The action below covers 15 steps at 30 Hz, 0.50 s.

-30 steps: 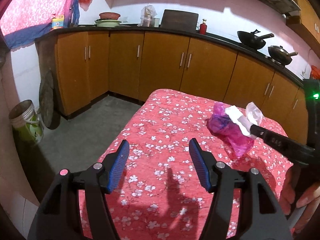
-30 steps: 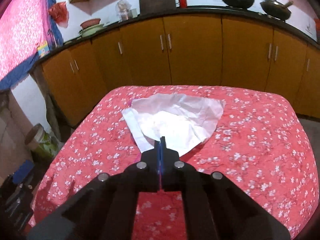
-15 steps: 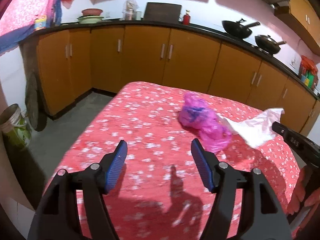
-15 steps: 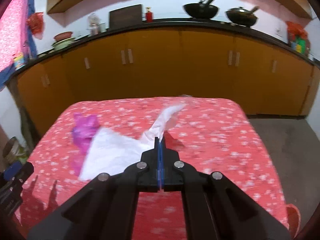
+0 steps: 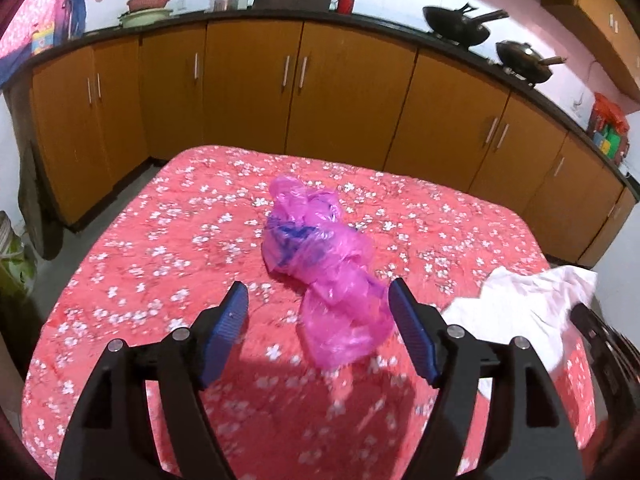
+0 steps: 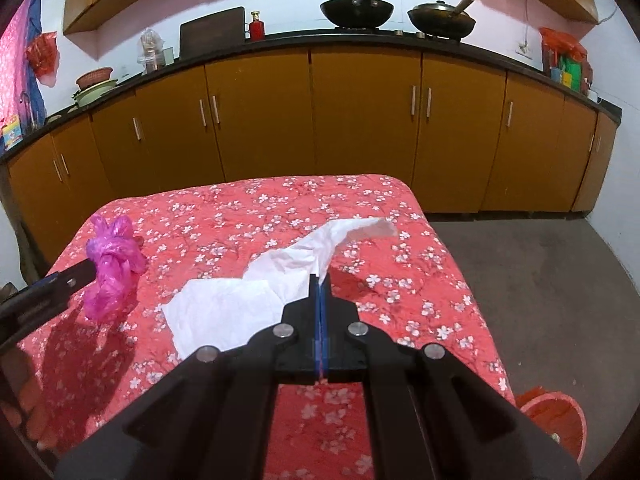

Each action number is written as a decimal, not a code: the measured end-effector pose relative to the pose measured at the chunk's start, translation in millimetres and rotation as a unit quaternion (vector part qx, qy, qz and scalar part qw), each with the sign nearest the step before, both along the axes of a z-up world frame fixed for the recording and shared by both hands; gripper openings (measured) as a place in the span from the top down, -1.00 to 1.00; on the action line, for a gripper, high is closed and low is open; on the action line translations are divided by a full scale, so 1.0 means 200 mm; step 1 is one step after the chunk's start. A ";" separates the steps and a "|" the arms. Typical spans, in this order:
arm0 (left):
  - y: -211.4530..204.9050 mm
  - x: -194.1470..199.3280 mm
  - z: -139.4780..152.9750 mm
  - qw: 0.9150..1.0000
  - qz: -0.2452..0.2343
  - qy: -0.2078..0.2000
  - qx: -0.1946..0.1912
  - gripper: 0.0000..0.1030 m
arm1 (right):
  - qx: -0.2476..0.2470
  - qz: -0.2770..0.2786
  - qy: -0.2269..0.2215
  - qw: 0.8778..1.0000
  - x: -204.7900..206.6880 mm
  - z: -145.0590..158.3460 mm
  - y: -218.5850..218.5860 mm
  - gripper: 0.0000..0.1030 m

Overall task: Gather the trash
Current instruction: 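Grasp pink plastic bag with left gripper while right gripper grasps white tissue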

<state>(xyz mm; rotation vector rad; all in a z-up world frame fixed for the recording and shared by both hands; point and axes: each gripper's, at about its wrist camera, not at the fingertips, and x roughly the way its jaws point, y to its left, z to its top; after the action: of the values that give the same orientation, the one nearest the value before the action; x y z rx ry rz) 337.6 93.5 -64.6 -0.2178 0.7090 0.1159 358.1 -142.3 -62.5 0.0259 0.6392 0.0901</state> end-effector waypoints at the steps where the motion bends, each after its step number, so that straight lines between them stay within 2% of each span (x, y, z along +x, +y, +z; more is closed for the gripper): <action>1: -0.01 0.02 -0.01 1.000 0.000 0.004 0.000 -0.40 | 0.002 0.001 0.000 1.000 0.00 0.00 0.00 0.96; 4: -0.01 0.07 -0.06 1.000 0.007 0.028 -0.002 -0.36 | 0.004 0.005 0.000 1.000 0.00 0.00 0.01 0.96; 9: 0.02 0.10 -0.10 0.998 0.005 0.051 -0.025 0.15 | 0.003 0.011 -0.003 1.000 -0.01 0.00 0.01 0.96; 11: 0.01 0.10 -0.10 0.998 -0.003 0.055 -0.026 0.54 | 0.004 0.010 -0.004 1.000 -0.02 0.00 0.02 0.96; 12: 0.00 0.10 -0.10 0.998 -0.004 0.057 -0.025 0.56 | 0.005 0.010 -0.004 1.000 -0.02 0.00 0.02 0.96; 13: 0.00 0.10 -0.10 0.998 -0.006 0.055 -0.024 0.67 | 0.006 0.010 -0.004 1.000 -0.02 0.00 0.01 0.96; 15: 0.00 0.09 -0.10 0.998 -0.009 0.053 -0.019 0.72 | 0.008 0.010 -0.003 1.000 -0.03 0.00 0.01 0.96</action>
<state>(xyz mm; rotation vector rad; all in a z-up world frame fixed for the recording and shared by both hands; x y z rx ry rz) 355.8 92.5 -83.7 -0.2424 0.8197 0.0971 352.0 -140.5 -62.4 0.0343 0.6322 0.1144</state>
